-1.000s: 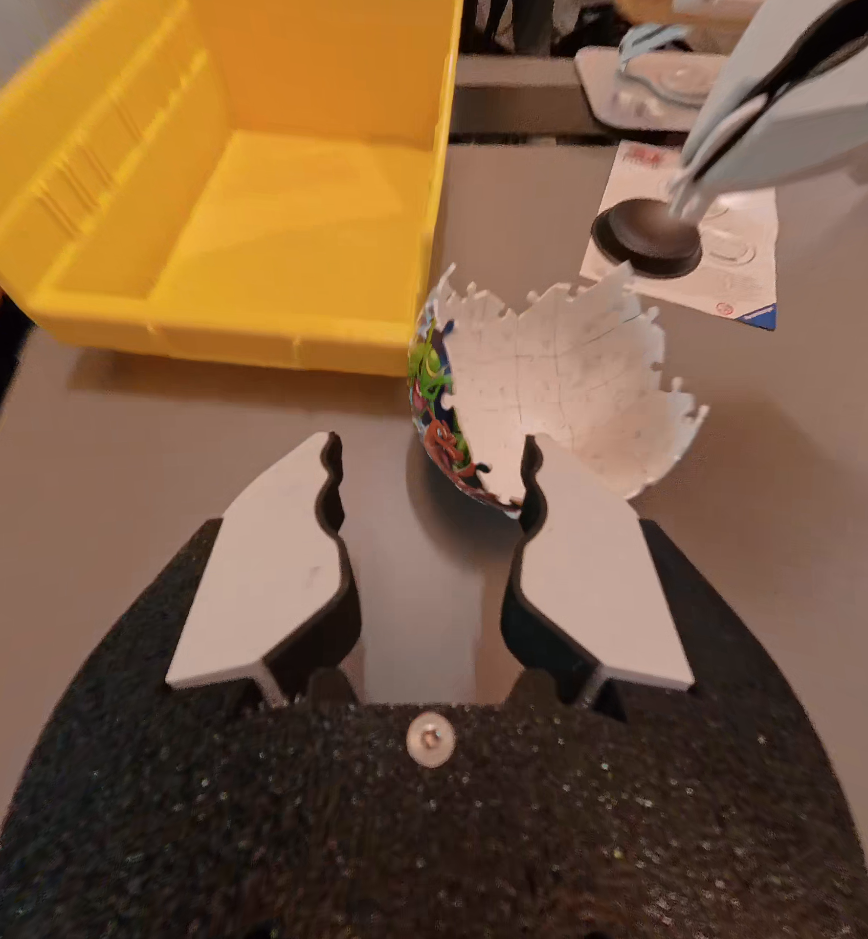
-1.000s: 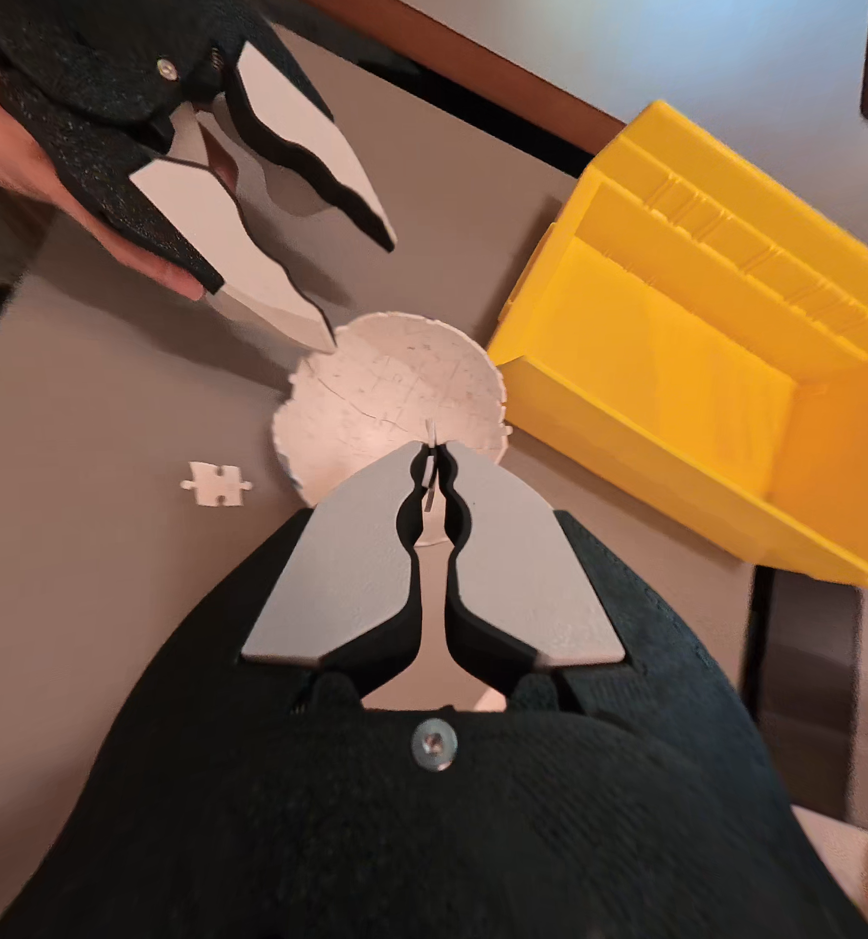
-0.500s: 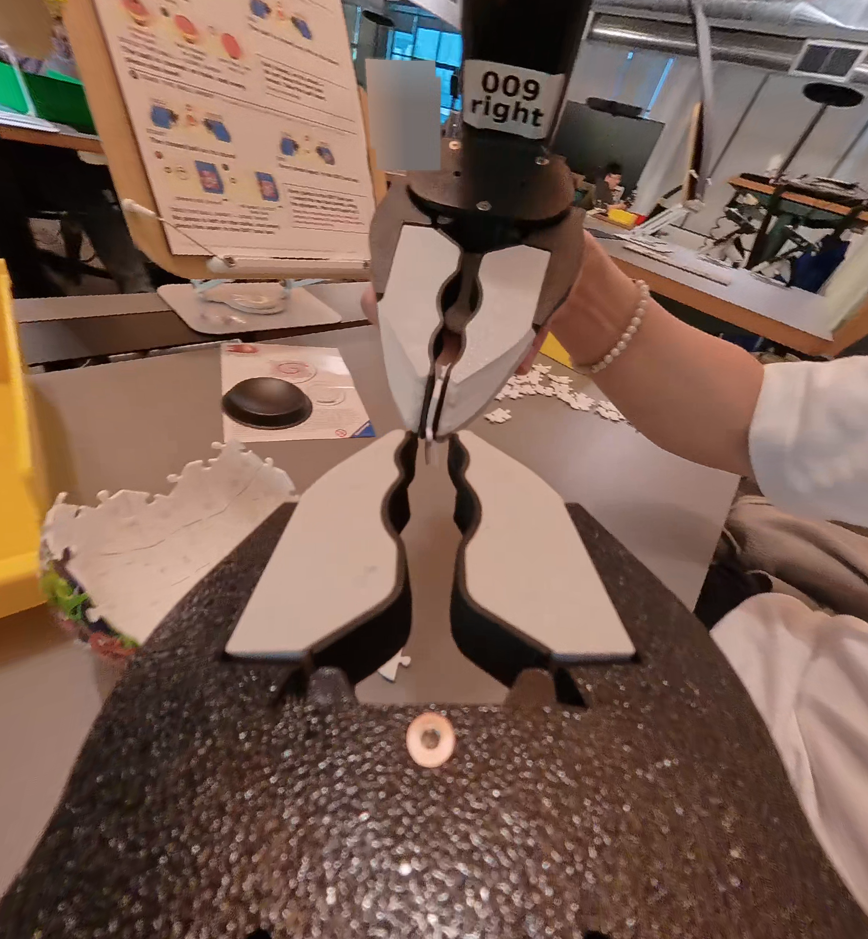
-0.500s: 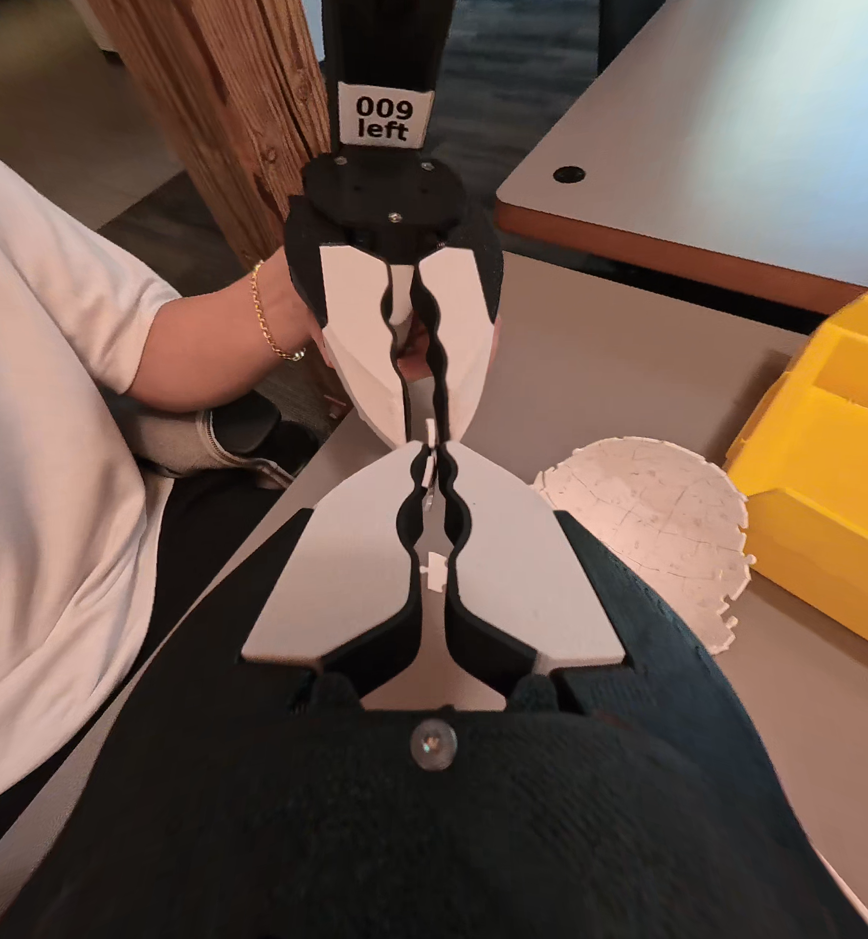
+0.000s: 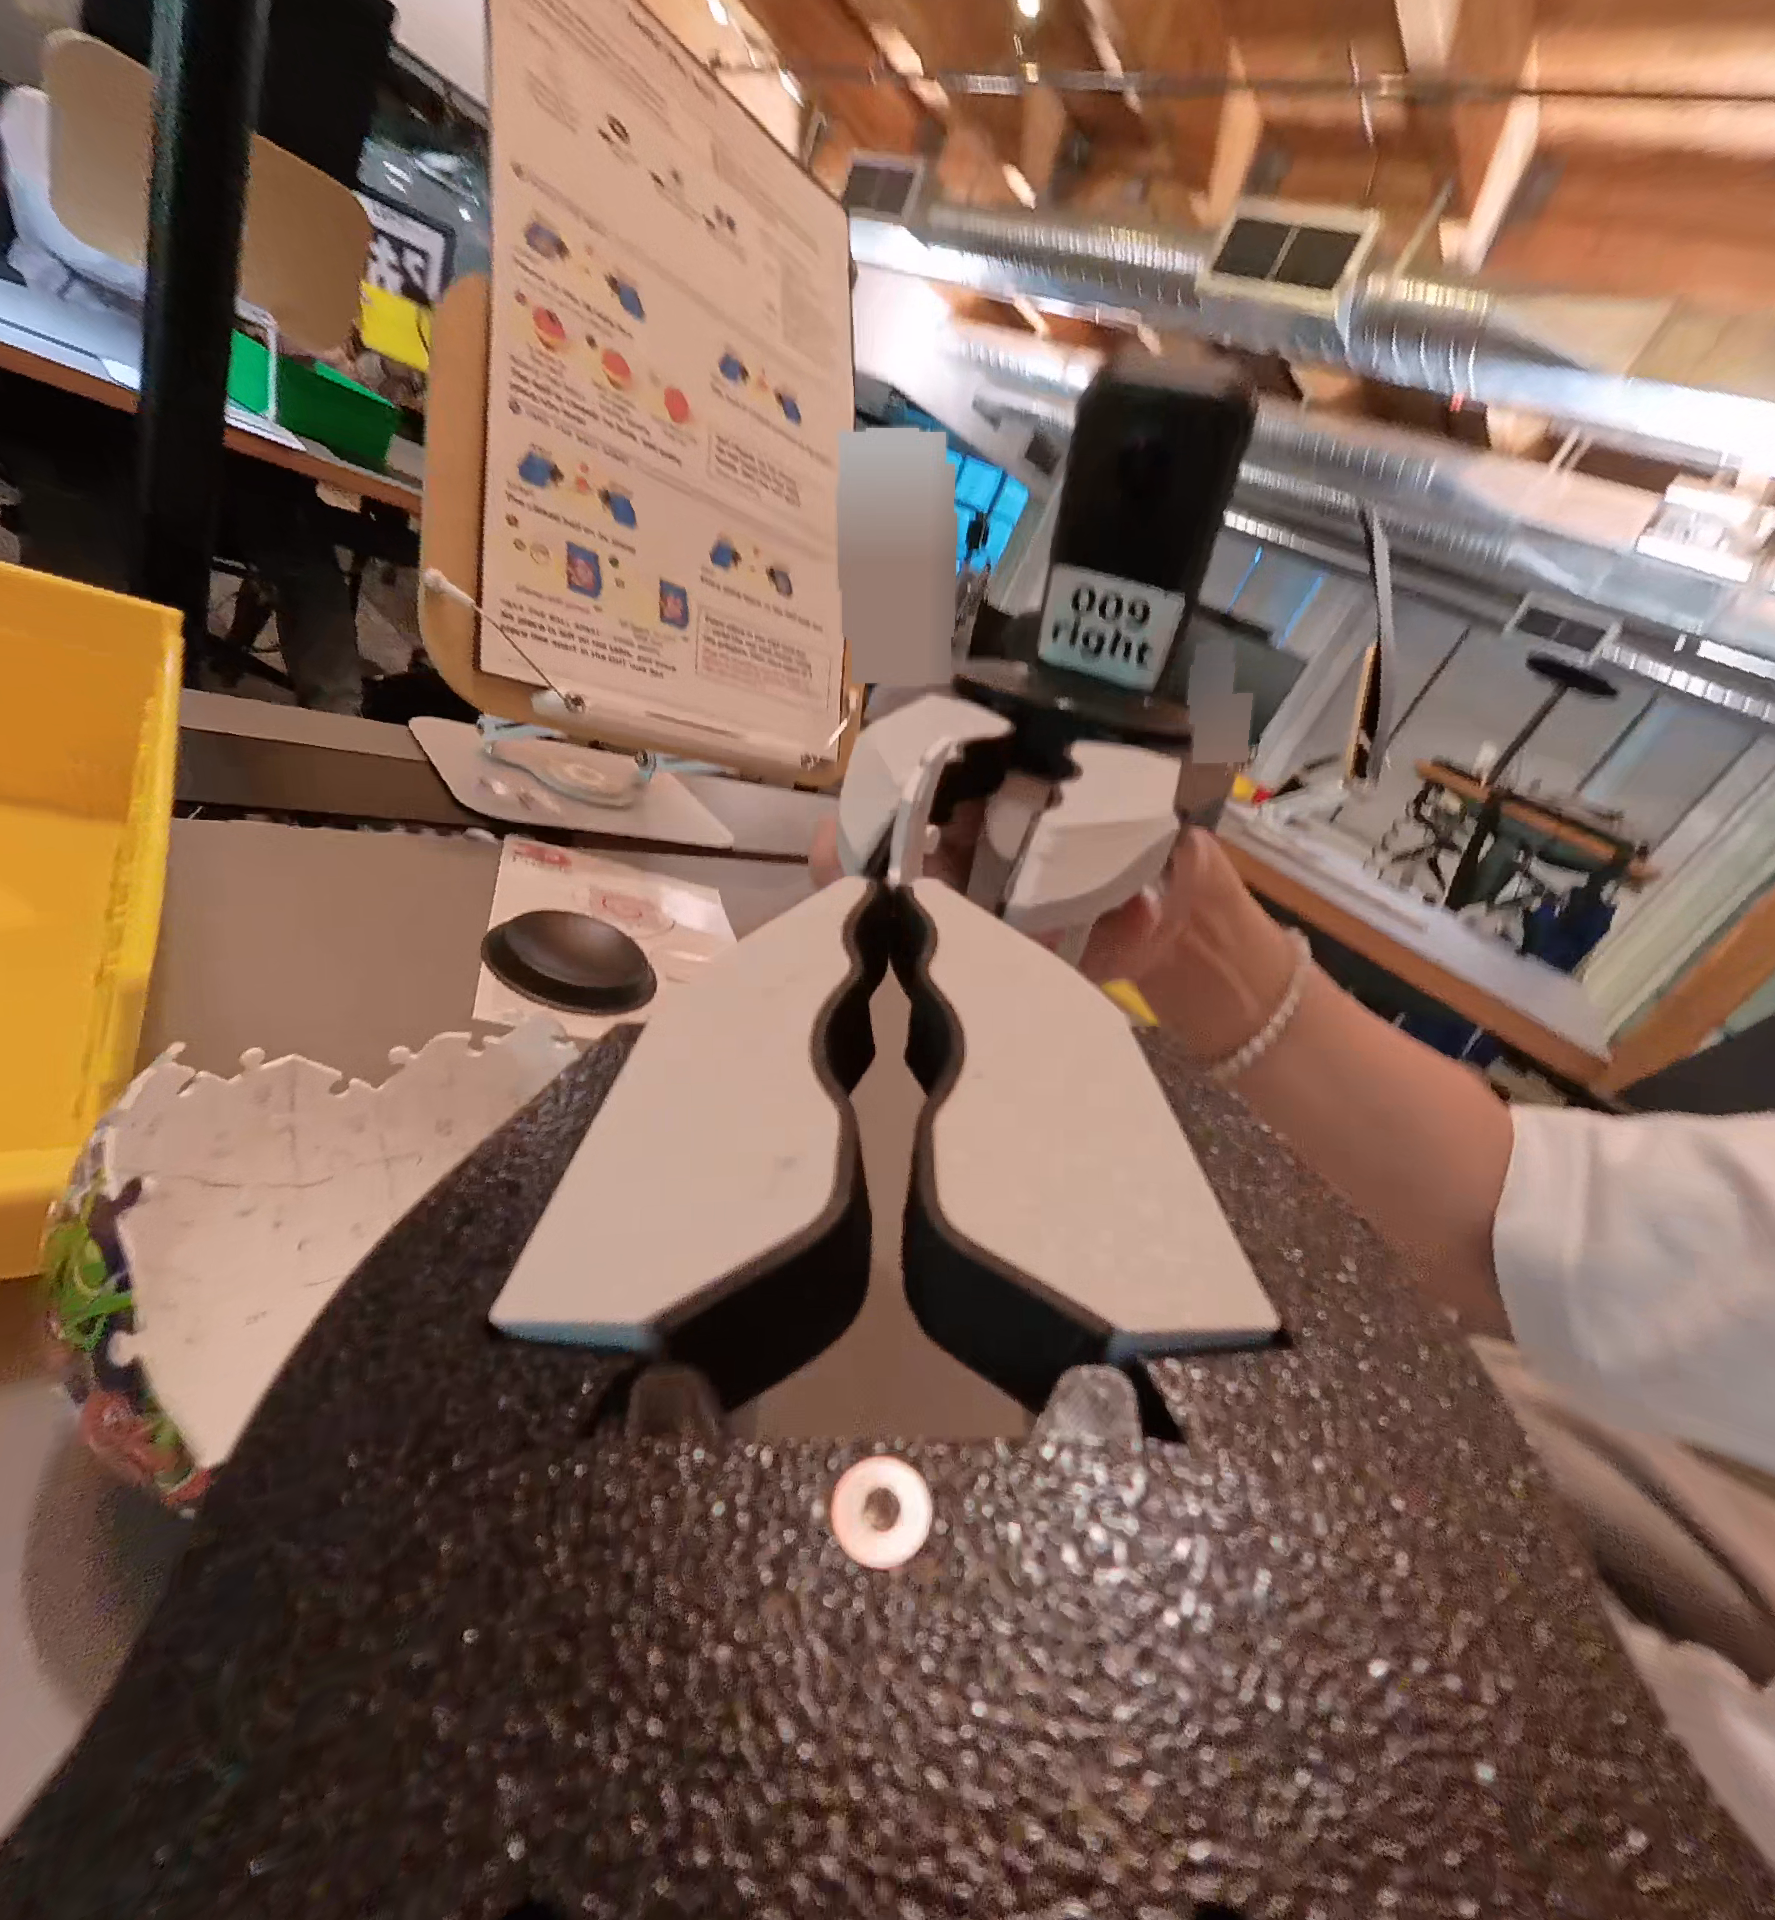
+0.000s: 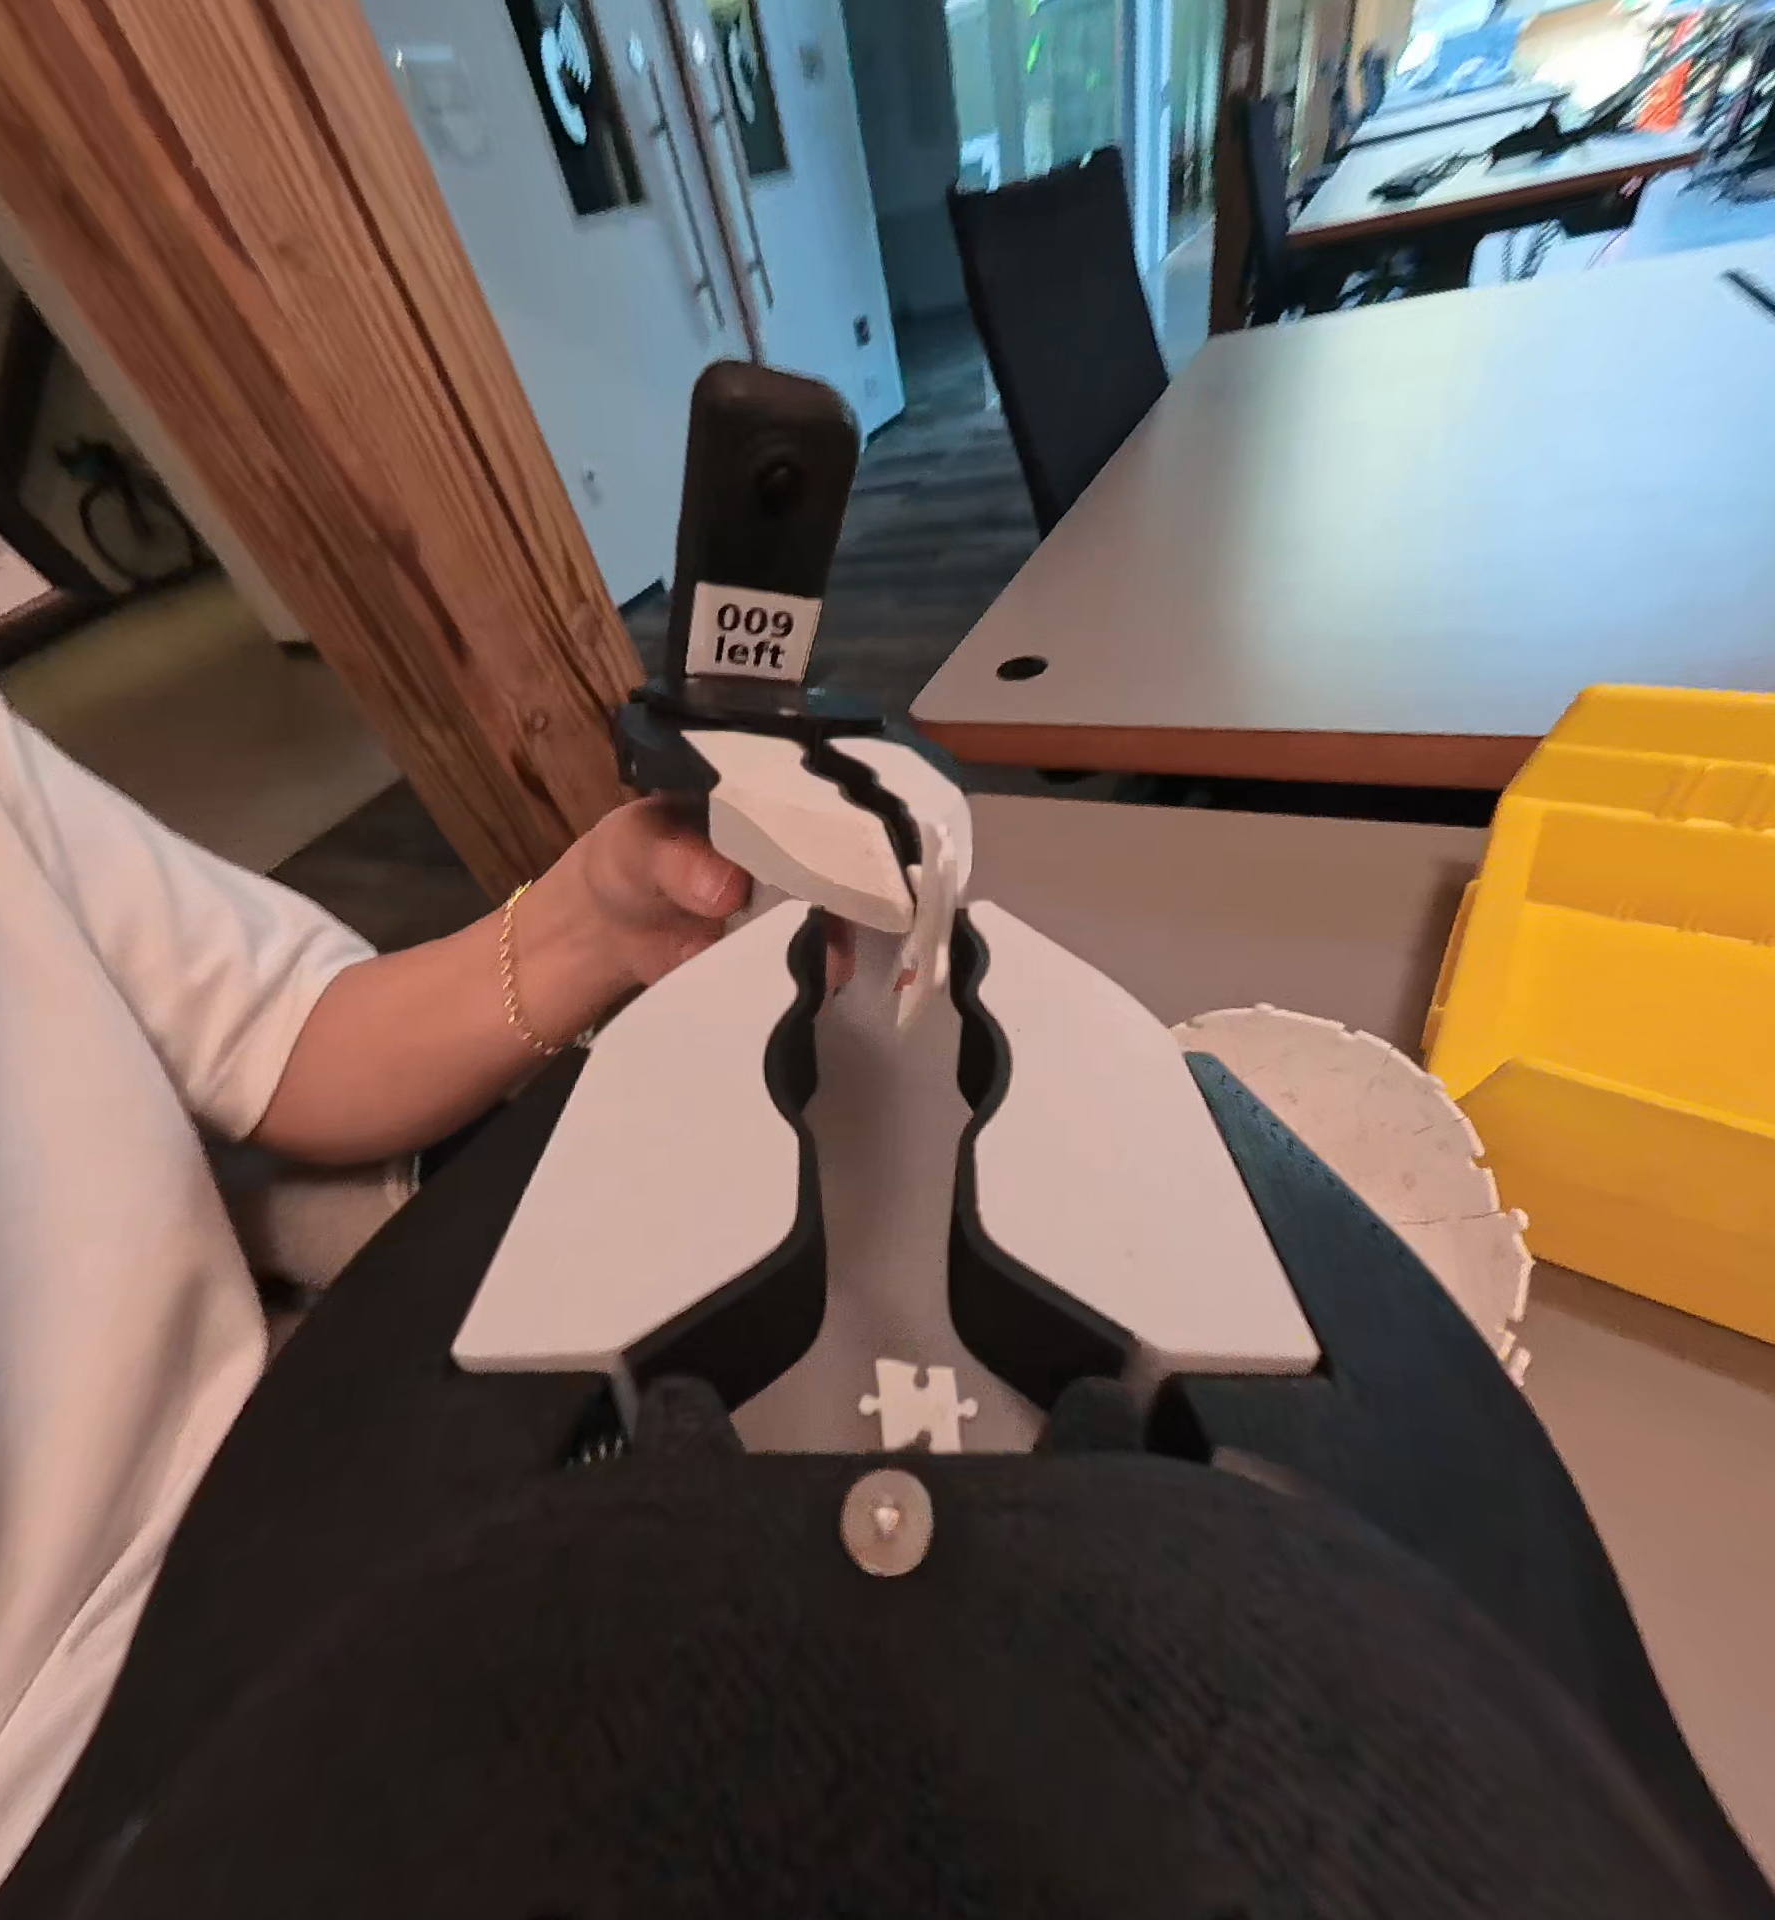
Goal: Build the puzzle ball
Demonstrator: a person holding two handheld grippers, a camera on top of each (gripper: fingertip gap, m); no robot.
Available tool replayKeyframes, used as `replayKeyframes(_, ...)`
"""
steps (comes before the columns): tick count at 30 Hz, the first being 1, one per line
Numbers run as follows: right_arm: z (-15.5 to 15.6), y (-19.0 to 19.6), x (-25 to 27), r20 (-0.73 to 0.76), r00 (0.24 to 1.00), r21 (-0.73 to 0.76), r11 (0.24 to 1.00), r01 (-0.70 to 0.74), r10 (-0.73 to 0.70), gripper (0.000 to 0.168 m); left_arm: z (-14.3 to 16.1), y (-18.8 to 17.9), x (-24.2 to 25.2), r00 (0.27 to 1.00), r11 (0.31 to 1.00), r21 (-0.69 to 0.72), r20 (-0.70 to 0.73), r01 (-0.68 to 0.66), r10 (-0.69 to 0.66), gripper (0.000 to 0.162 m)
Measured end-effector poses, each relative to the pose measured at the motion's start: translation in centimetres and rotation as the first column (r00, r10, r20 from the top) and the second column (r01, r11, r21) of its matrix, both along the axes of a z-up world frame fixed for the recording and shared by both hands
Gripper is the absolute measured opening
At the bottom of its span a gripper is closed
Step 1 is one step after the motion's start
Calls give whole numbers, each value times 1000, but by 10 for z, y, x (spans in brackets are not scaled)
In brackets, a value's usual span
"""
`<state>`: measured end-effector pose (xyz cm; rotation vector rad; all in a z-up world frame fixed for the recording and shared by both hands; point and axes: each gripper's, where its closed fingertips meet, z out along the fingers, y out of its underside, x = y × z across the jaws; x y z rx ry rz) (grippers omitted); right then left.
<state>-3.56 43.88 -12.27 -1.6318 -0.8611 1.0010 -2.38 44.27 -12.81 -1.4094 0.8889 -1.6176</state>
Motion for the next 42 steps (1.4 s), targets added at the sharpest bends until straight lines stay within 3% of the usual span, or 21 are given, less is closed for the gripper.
replayKeyframes(4, 3, 7, -1, -69, 995, 41, 996, 73, -70, 23, 5, 5, 0, 998, 997, -71, 64, -14, 18, 1)
replayKeyframes(13, 2, 14, 6, -204, 970, -111, 988, 111, -132, 2, 2, 6, -1, 999, 998, -66, 33, -19, 21, 2)
replayKeyframes(17, -12, 7, 7, -159, 977, -193, 975, 108, -140, 2, 1, 11, -12, 997, 998, 11, -34, -69, 69, 2)
replayKeyframes(22, -31, -15, -6, -80, 996, -193, 980, 35, -51, 2, -13, -12, -12, 979, 996, 75, -199, 51, -35, 19)
replayKeyframes(28, -33, -27, -9, -73, 997, -199, 980, 0, -15, 2, -19, -29, -14, 957, 981, 133, -270, 141, -101, 3)
replayKeyframes(42, -37, -29, -11, -49, 999, -209, 978, -9, -1, 2, -22, -31, -15, 951, 974, 148, -284, 170, -123, 1)
